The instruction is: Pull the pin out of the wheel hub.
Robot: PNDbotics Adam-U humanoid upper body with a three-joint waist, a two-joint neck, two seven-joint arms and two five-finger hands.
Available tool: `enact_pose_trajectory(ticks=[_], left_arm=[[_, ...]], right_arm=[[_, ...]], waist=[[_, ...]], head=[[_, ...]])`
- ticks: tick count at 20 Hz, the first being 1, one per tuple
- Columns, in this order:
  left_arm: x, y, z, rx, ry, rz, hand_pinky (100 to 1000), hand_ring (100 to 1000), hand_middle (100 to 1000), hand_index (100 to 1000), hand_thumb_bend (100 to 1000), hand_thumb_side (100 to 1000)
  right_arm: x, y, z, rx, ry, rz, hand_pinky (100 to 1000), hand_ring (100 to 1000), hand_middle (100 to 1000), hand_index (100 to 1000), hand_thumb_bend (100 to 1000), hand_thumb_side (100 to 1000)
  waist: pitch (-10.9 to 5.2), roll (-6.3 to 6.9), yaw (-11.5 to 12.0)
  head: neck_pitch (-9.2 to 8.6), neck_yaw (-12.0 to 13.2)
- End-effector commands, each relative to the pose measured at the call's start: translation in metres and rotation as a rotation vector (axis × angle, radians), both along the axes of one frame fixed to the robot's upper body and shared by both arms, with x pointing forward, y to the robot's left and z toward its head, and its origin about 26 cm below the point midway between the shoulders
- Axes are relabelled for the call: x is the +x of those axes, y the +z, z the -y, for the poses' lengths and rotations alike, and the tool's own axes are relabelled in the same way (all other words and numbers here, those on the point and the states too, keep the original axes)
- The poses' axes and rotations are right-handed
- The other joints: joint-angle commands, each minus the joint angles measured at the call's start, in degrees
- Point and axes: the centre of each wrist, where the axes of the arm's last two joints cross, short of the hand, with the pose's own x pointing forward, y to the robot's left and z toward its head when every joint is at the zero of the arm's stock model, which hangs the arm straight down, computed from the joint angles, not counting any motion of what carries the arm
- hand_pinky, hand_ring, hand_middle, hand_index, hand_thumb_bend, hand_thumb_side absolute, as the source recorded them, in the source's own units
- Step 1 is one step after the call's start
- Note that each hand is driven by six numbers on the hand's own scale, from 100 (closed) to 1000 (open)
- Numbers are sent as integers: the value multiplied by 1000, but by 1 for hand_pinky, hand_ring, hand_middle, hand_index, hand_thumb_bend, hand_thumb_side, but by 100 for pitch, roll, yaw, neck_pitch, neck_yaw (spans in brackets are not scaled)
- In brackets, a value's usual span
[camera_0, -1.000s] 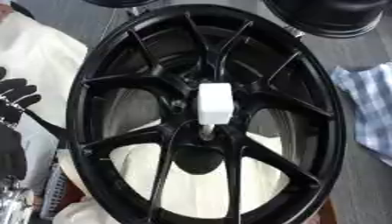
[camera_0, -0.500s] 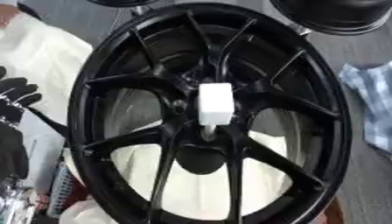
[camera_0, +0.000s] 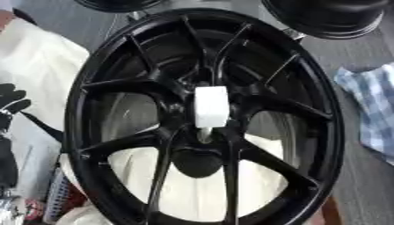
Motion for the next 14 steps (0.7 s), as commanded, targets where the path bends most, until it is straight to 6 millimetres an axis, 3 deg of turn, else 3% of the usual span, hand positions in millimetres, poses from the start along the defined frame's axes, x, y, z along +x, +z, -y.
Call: enact_pose_trajectory(ticks=[1, 4, 9, 11, 14], left_arm=[[-2, 8, 0, 13, -15, 30, 698, 665, 618, 815, 122, 782], [0, 12, 0, 18, -27, 43, 698, 665, 618, 814, 118, 773], [3, 21, 1, 43, -65, 78, 699, 667, 618, 813, 108, 754], [5, 25, 2, 55, -84, 93, 700, 669, 618, 813, 103, 748], [7, 31, 2, 75, -106, 117, 700, 671, 618, 813, 100, 740]], right_arm=[[1, 7, -4, -30, 1, 66, 950, 885, 792, 855, 100, 339], [10, 11, -11, -14, 52, 150, 949, 855, 756, 829, 100, 399], [31, 17, -37, 38, 192, 292, 962, 806, 699, 780, 100, 571], [39, 17, -49, 72, 246, 342, 969, 808, 687, 770, 100, 597], [46, 20, -60, 114, 319, 408, 957, 785, 656, 753, 100, 551]], waist=[[-141, -4, 9], [-163, -5, 38], [-189, -8, 101], [-195, -8, 126], [-205, -11, 155]], head=[[-34, -29], [-29, -39], [-37, -73], [-58, -77], [-76, -74]])
